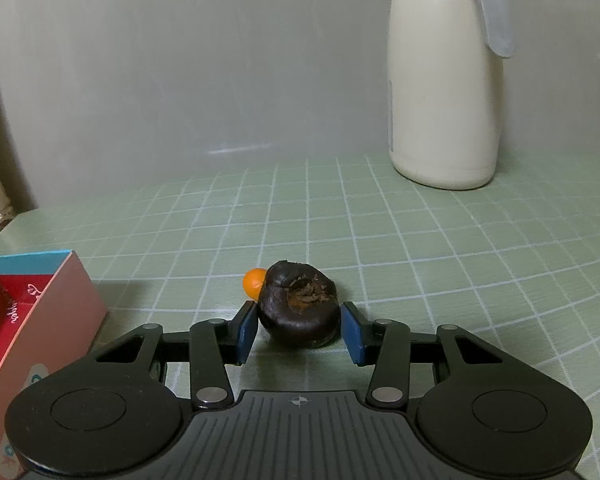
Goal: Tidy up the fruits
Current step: 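Close the left tool on the dark fruit beside the kumquat, then lift the dark fruit with the left tool and carry it to the box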
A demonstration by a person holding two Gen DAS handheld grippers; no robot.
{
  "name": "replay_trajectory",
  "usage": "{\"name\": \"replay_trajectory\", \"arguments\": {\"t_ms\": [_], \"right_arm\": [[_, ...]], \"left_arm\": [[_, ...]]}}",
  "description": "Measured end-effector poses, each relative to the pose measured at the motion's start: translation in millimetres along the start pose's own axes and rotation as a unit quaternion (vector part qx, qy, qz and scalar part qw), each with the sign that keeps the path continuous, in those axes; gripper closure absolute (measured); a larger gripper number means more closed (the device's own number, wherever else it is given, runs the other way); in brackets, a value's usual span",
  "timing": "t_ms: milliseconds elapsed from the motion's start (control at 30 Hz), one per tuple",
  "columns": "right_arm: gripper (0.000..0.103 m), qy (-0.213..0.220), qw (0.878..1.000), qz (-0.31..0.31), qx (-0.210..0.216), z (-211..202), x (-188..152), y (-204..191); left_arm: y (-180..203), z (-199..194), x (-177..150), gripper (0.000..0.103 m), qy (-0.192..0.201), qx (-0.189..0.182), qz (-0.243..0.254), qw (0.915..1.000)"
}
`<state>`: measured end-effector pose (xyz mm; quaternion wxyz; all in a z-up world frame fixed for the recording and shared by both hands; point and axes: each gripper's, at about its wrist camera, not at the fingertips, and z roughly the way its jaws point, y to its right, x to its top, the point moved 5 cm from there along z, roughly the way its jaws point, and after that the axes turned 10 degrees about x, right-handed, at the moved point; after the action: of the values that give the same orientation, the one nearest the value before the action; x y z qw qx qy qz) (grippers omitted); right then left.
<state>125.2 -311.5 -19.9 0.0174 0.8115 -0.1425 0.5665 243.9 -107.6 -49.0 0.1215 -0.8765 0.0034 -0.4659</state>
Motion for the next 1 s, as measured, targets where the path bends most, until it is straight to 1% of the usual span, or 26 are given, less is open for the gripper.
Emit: {"name": "replay_trajectory", "arguments": {"t_ms": [267,500,667,833,1000], "right_arm": [[0.001,-0.002,1.0,-0.004,0.004,-0.1,-0.4,-1.2],[0.001,-0.007,1.0,-0.007,0.007,1.4,-1.7,-5.3],[0.001,-0.009,1.0,-0.016,0.013,1.3,-3.5,-13.6],[0.001,-0.015,0.999,-0.024,0.019,1.5,-6.3,-22.4],[0.001,-0.02,0.999,-0.027,0.02,1.6,-8.3,-21.5]], "left_arm": [[-2.4,-8.5,-0.9,0.058,0.007,0.0,0.002,1.0],[-8.5,-26.7,-3.3,0.058,0.026,0.001,0.01,0.9996],[-16.2,-43.3,-4.8,0.058,0.049,0.005,0.019,0.9986],[-22.2,-46.5,-8.6,0.058,0.049,0.008,0.024,0.9985],[-23.0,-47.6,-11.6,0.057,0.055,0.011,0.034,0.9978]]}}
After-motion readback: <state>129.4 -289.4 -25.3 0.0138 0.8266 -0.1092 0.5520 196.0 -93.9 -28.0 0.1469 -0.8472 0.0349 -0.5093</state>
